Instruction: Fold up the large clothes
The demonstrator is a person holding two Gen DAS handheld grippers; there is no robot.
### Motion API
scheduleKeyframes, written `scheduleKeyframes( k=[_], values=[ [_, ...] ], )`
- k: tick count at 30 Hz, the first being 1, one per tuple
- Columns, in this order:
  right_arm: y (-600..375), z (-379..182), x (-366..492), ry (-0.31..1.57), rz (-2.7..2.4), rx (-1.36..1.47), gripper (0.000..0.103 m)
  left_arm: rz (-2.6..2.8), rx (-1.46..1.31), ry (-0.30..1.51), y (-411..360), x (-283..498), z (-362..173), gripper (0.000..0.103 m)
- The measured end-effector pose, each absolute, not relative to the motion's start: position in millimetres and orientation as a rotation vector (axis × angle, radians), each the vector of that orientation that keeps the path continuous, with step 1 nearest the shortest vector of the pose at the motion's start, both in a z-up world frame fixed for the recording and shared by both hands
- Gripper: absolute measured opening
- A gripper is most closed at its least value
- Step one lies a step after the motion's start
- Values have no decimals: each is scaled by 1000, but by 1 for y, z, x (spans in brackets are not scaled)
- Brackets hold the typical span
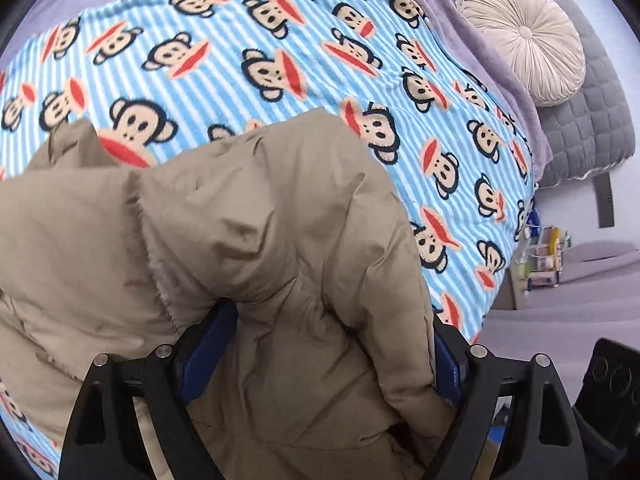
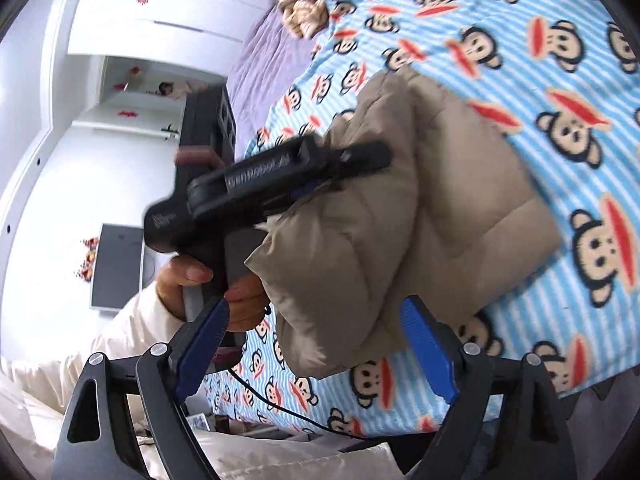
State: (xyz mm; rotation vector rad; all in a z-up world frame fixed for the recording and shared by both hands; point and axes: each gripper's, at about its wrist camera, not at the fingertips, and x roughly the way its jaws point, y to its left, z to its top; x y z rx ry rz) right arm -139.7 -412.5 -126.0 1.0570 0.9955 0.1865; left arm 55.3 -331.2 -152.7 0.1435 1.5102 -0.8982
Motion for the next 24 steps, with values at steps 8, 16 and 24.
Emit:
scheduleKeyframes(
  k=[8, 16, 24],
  values=[
    [-402, -139, -93, 1129, -55, 774, 23, -713, 256, 1066, -260, 55, -66, 87],
    [-417, -147, -100, 1156, -117, 655, 21, -402, 161, 1180, -191, 119, -126, 87],
    [-454, -190, -127, 1209, -224, 759, 22, -491, 295, 1116, -290, 111, -152, 87]
  ],
)
